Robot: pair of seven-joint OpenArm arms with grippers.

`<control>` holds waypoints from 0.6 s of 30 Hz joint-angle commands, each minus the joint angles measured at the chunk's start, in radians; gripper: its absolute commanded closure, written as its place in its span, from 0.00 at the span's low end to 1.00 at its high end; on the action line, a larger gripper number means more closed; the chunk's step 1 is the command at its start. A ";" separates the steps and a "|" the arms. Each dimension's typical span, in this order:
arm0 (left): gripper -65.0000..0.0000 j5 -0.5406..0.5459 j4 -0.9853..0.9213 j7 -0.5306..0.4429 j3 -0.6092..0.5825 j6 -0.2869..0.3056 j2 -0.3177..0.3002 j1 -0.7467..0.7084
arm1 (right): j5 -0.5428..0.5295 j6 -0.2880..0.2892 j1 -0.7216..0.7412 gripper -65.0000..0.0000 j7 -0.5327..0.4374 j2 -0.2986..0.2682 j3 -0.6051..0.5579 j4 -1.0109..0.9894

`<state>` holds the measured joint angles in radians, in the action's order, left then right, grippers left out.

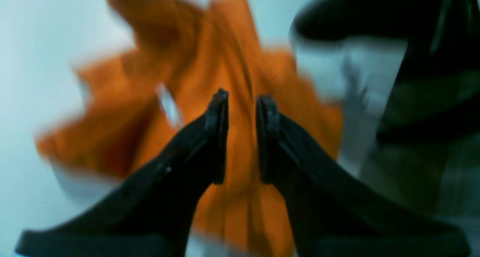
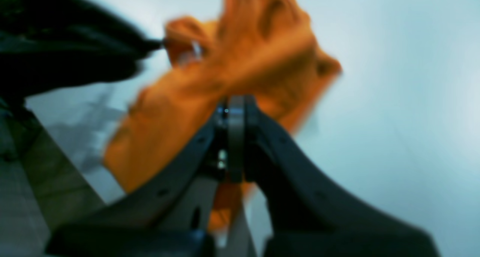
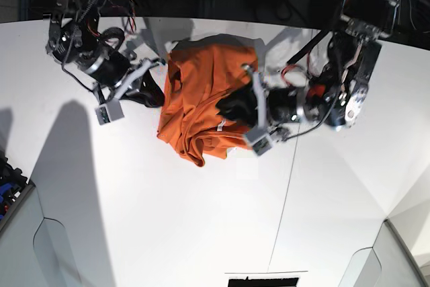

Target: Layout the t-shirt on the table in an organized manner, then fold the t-shirt properly

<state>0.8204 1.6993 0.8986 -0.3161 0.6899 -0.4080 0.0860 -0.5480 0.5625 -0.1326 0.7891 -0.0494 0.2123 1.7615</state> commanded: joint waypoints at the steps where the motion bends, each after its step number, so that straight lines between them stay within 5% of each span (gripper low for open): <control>1: 0.79 0.025 0.043 -0.018 0.010 0.008 -0.035 -0.011 | -0.035 0.010 -0.012 1.00 -0.021 -0.021 0.002 0.031; 9: 0.79 0.036 0.235 -0.014 0.177 0.008 -0.243 -0.382 | -0.124 0.011 -0.265 1.00 0.003 -0.152 0.002 0.132; 14: 0.79 0.032 0.278 -0.015 0.319 0.008 -0.275 -0.605 | -0.133 0.014 -0.420 1.00 0.004 -0.201 0.002 0.134; 18: 0.79 -0.067 0.260 -0.042 0.324 0.008 -0.274 -0.748 | -0.121 0.016 -0.525 1.00 0.004 -0.227 -0.005 0.131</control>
<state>0.7364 1.9480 0.8700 0.0025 0.6895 -0.6689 -0.6601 -0.6514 0.5690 -0.6518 0.8078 -0.2661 0.2058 1.8782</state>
